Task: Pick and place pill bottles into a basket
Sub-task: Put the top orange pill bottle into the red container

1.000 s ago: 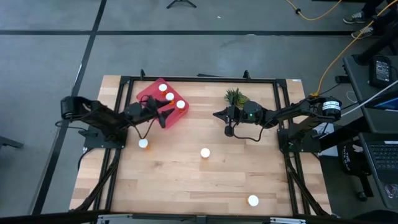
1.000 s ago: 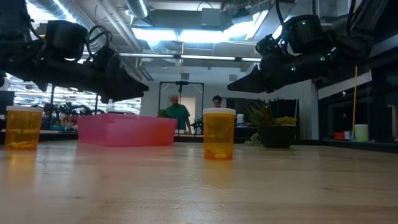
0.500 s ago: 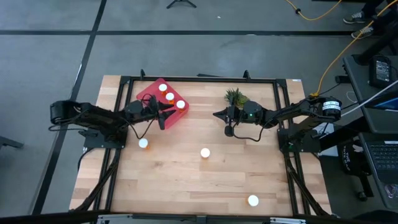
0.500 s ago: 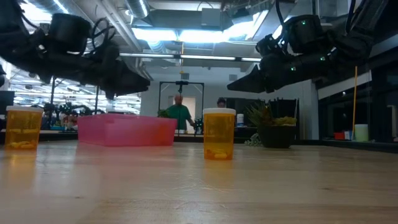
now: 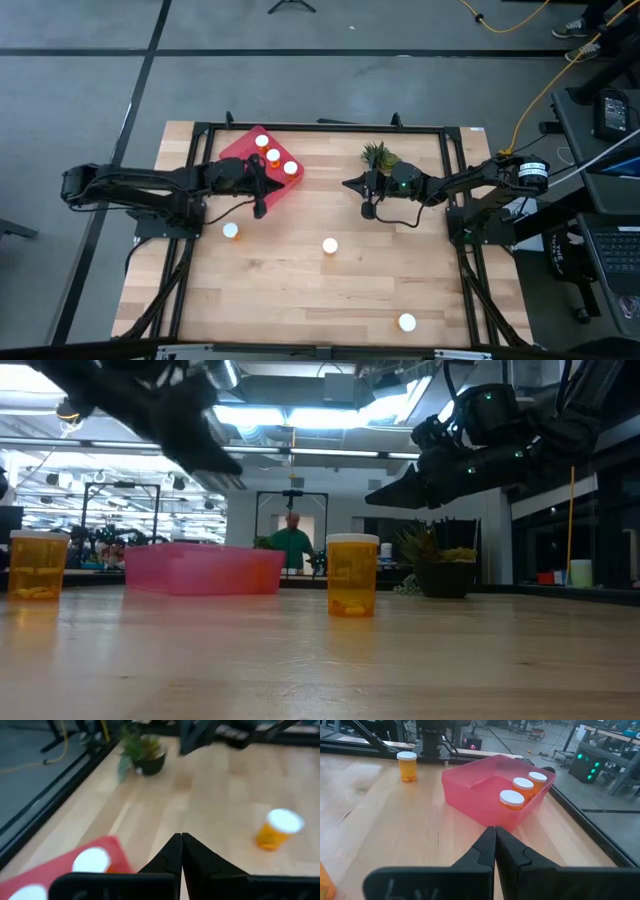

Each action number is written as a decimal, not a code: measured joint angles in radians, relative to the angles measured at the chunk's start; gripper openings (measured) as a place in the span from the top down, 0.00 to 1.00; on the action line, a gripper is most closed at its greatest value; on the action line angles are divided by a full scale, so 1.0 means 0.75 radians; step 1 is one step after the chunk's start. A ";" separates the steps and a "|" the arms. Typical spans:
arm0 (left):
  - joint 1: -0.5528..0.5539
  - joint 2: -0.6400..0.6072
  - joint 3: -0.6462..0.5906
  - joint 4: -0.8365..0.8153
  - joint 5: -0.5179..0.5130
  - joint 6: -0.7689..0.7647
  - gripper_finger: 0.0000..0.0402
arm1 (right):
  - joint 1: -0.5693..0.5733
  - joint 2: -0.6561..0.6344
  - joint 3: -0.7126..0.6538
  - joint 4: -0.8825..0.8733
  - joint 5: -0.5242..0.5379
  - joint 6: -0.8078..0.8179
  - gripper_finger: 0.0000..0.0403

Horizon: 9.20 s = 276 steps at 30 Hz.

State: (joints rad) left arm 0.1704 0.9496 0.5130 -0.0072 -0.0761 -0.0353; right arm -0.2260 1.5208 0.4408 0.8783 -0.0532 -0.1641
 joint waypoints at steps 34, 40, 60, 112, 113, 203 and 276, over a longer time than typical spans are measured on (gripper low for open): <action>-1.300 0.670 0.891 -1.445 -0.845 -1.703 1.00 | 0.107 0.000 -0.001 -0.040 -0.003 0.142 0.97; -1.553 0.803 0.947 -1.622 -0.947 -2.254 1.00 | 0.163 0.000 -0.001 -0.010 -0.003 0.205 0.97; -1.622 1.145 0.945 -1.913 -0.814 -2.880 0.99 | 0.298 0.000 -0.001 0.003 0.014 0.225 0.97; -1.594 1.250 0.677 -1.726 -0.768 -3.059 0.37 | 0.298 0.000 0.001 0.005 0.010 0.253 0.97; -1.594 1.252 0.665 -1.703 -0.771 -3.058 0.37 | 0.298 0.000 0.001 0.004 0.010 0.253 0.97; -1.550 1.021 0.585 -1.691 -0.670 -2.945 0.24 | 0.297 0.000 0.001 0.021 0.011 0.318 0.97; -1.410 1.023 0.394 -1.580 -0.746 -3.031 0.38 | 0.298 0.000 -0.001 0.020 0.011 0.313 0.97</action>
State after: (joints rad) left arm -0.8871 1.7164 0.8085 -1.1923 -0.6353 -2.3085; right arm -0.0029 1.5208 0.4404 0.8936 -0.0450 0.0704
